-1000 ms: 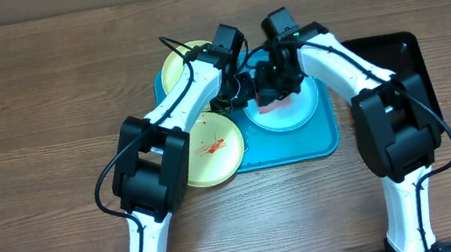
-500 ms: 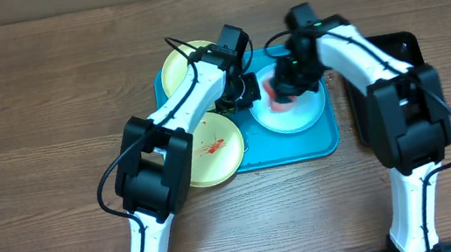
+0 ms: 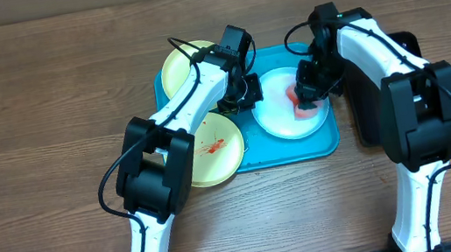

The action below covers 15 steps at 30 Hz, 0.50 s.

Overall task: Clean dirty plates on tray and stack at the side
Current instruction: 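Scrub the white plate's red smear with the sponge in the right gripper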

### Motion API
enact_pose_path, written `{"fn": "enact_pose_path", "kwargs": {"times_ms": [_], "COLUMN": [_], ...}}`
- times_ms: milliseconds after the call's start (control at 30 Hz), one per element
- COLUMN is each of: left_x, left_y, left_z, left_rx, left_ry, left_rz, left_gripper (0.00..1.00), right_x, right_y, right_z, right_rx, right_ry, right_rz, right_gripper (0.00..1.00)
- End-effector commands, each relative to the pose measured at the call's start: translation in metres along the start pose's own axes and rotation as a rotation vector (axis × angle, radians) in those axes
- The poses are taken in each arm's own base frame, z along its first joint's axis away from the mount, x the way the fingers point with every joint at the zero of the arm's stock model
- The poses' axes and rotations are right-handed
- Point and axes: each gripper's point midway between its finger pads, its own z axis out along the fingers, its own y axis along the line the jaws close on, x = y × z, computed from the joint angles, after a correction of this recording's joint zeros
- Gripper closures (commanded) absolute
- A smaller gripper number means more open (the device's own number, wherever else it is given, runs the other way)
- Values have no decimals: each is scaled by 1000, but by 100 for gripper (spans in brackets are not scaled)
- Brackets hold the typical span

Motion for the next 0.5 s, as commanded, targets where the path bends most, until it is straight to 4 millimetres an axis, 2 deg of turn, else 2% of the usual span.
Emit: {"fn": "enact_pose_path", "kwargs": {"times_ms": [0,133,233,367,467], "left_x": [-12,-13,-13,-13,-12], "left_y": [-4,-5,-4,-4,-4], "left_z": [-5,-5,-5,-5,-5], "left_rx": [19,21,21,21,21], "left_ry": [-31,-34,-33,-33,-32], "left_rz": [12,13,12,12,12], "left_gripper": [96,96,96,96,96], "right_x": [16,35,38,23,-4], "right_y": [11,39,54,65,56], "right_z": [4,13,17,18,14], "right_rx": [44,7,-9,-35,5], "right_ry": [14,50,38,-31,-137], "right_rz": [-66,-131,-162,-190,-143], "right_gripper": [96,96,96,96,96]}}
